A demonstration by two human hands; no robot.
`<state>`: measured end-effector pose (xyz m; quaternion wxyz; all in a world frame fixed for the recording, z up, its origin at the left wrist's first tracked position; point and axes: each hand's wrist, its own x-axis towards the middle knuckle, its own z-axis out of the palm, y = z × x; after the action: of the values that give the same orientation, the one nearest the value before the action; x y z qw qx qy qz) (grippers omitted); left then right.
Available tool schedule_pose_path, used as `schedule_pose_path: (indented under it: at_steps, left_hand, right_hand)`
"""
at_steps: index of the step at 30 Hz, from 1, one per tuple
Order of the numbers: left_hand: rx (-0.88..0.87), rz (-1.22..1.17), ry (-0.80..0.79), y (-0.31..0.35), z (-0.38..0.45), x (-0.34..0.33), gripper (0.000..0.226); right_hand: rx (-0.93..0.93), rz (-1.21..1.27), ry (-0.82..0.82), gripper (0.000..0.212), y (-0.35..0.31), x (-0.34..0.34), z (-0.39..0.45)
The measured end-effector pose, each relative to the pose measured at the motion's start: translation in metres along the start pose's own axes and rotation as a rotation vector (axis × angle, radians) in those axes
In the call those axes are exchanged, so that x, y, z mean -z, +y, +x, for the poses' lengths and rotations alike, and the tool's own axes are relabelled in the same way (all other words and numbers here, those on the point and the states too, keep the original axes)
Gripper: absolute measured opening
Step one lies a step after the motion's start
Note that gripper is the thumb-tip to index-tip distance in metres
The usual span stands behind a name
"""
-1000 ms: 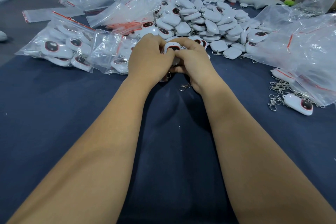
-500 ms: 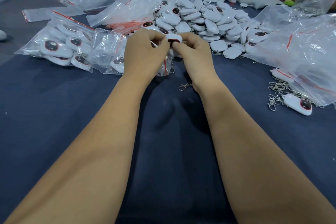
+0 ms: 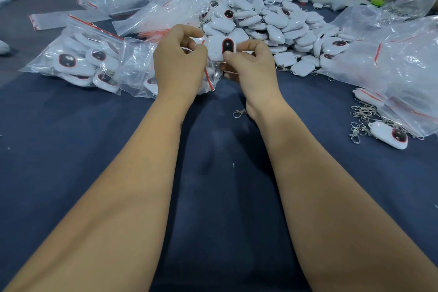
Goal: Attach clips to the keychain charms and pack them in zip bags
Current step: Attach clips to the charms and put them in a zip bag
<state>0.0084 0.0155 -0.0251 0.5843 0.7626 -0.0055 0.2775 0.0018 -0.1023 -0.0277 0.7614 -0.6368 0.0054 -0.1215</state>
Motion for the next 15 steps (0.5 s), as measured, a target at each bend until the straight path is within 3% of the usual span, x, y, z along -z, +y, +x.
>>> schedule_pose_path:
  at_steps: [5, 7, 10, 15]
  left_hand:
    - [-0.076, -0.016, 0.038, 0.004, -0.001, 0.001, 0.021]
    - [-0.109, -0.009, 0.033, 0.005, -0.003, 0.001, 0.020]
    - [-0.140, 0.002, 0.071, 0.006, -0.003, 0.003, 0.019]
    - [-0.171, -0.006, 0.126, 0.007, -0.004, 0.005, 0.019]
  right_hand:
    - [0.033, -0.190, 0.006, 0.019, 0.005, 0.001, -0.001]
    - [0.082, -0.272, -0.142, 0.010, 0.007, 0.000, -0.002]
    - [0.141, -0.396, -0.387, 0.017, 0.007, -0.001, -0.007]
    - [0.185, -0.563, -0.545, 0.025, 0.004, -0.005, -0.010]
